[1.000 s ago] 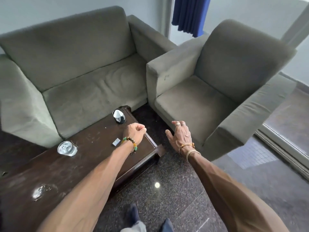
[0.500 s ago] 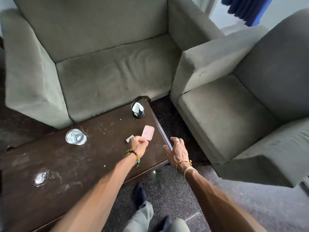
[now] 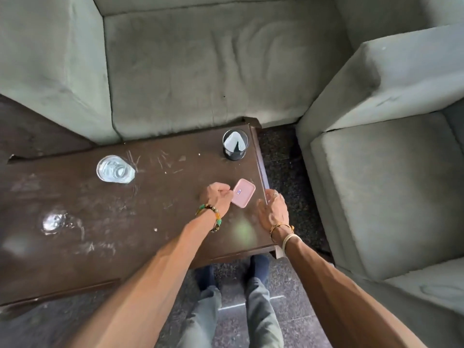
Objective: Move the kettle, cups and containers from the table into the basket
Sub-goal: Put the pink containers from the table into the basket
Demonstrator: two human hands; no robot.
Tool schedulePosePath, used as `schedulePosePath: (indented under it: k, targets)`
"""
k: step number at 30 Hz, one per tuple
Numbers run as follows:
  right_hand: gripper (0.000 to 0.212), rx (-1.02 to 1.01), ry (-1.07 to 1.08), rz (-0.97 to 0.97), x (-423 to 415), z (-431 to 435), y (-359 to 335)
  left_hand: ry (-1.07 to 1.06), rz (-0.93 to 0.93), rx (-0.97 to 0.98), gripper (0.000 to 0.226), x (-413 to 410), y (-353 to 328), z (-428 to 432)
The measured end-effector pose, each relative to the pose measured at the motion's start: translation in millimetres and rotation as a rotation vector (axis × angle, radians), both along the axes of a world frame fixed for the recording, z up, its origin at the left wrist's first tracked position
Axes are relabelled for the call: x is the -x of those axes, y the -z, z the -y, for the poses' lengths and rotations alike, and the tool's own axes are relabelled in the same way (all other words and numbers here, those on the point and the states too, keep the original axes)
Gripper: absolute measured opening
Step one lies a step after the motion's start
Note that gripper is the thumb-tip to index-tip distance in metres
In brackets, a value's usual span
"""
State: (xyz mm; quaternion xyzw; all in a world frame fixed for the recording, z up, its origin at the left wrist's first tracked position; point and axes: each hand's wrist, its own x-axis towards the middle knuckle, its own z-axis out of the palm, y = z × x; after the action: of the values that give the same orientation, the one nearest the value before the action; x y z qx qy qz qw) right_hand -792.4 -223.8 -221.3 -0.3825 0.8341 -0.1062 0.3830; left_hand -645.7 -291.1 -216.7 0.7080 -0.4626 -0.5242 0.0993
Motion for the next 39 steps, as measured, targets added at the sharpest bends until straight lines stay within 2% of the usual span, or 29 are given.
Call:
schedulePosePath:
  k: [4, 7, 9, 11, 13, 17, 20, 25, 28, 32, 35, 39]
  targets:
    - [0.036, -0.077, 0.004, 0.020, 8, 20, 42, 0.029, 0.091, -0.045, 0.034, 14, 36, 3]
    - [0.031, -0.147, -0.040, 0.007, 11, 29, 68, 0.069, 0.118, -0.080, 0.044, 22, 57, 7]
    - [0.035, -0.174, -0.116, 0.025, 10, 33, 84, 0.094, 0.133, -0.108, 0.047, 26, 72, 10]
    - [0.037, -0.192, -0.193, 0.029, 9, 36, 88, 0.119, 0.134, -0.122, 0.040, 28, 80, 12]
    - [0.037, -0.187, -0.195, 0.090, 6, 41, 98, 0.133, 0.151, -0.115, 0.022, 30, 88, 13]
    - [0.032, -0.145, 0.179, 0.282, -1, 45, 90, 0.065, 0.169, -0.119, 0.028, 26, 87, 11]
    - [0.026, -0.108, 0.234, 0.331, -4, 43, 67, -0.038, 0.128, -0.155, 0.031, 17, 73, 6]
    - [0.027, -0.062, 0.071, 0.331, -15, 55, -8, -0.297, -0.046, -0.168, 0.023, 2, 9, 9]
    - [0.030, -0.008, -0.065, 0.329, -31, 76, -67, -0.438, -0.139, -0.148, 0.020, -22, -51, 18]
    - [0.033, 0.103, -0.255, 0.289, -63, 102, -142, -0.552, -0.257, -0.054, 0.025, -55, -137, 27]
    - [0.034, 0.185, -0.358, 0.295, -94, 114, -193, -0.613, -0.274, 0.074, 0.023, -84, -196, 26]
    - [0.032, 0.288, -0.422, 0.299, -139, 111, -248, -0.705, -0.336, 0.148, 0.027, -128, -261, 3]
